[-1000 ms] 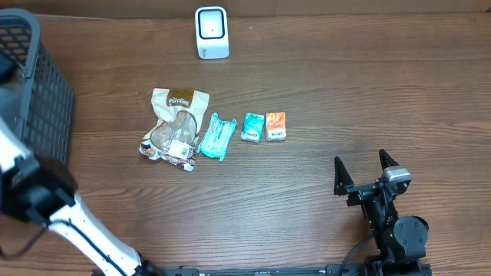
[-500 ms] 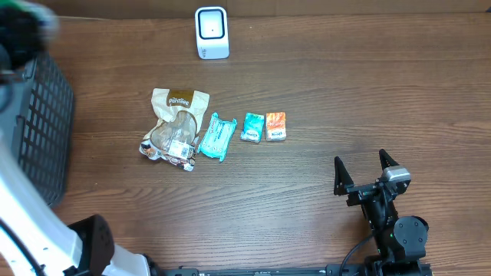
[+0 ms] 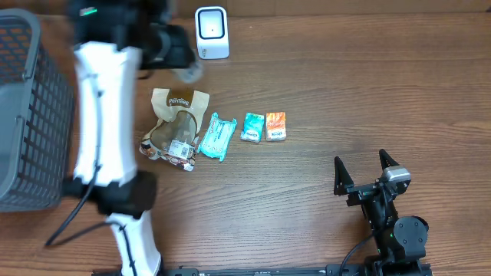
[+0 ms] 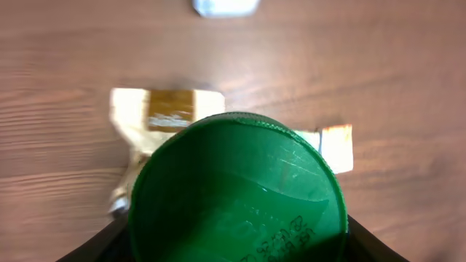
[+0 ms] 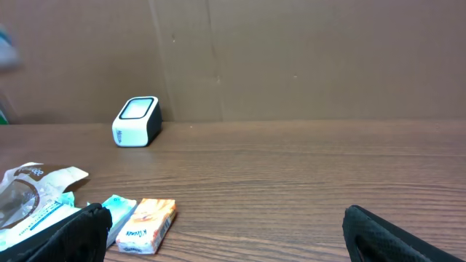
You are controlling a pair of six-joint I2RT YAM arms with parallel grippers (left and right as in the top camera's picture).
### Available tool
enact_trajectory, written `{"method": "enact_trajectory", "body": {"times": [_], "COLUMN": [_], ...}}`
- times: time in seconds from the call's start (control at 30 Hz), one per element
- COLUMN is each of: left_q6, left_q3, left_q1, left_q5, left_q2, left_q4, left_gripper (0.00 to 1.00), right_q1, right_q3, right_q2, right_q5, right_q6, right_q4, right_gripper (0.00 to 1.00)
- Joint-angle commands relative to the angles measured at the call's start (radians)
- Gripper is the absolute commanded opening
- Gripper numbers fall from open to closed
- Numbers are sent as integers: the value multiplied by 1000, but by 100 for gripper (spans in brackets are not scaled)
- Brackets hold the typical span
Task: Scan the item barcode
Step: 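Carry the green-lidded jar across and place it right of the orange packet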
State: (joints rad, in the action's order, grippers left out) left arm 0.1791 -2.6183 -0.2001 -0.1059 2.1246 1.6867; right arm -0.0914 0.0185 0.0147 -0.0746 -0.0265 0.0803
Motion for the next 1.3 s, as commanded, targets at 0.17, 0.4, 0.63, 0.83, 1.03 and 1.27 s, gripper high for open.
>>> {"method": "enact_trajectory", "body": {"times": [0.17, 0.4, 0.63, 0.83, 1.03, 1.27], "left_q6": [33, 62, 61, 61, 79, 99], "left_q3": [0, 0, 0, 2, 2, 5], "left_q1": [-190, -328, -459, -539, -563, -555], "left_q5": [6, -18, 38, 130, 143, 138], "left_q2": [240, 363, 402, 439, 503, 510], "left_q4": [-77, -239, -362, -386, -372, -381], "left_gripper": [36, 36, 36, 39, 38, 42], "right_q1": [8, 8, 8, 8, 8, 8], "right_q3": [-11, -11, -10, -11, -10, -11], "right_q2": [-12, -12, -12, -12, -12, -12], "right_q5": [-2, -2, -2, -2, -2, -2], "right_q6": [-6, -6, -6, -6, -6, -6], "right_q4": [-3, -3, -3, -3, -3, -3], "right_gripper": [100, 100, 100, 100, 100, 100]}}
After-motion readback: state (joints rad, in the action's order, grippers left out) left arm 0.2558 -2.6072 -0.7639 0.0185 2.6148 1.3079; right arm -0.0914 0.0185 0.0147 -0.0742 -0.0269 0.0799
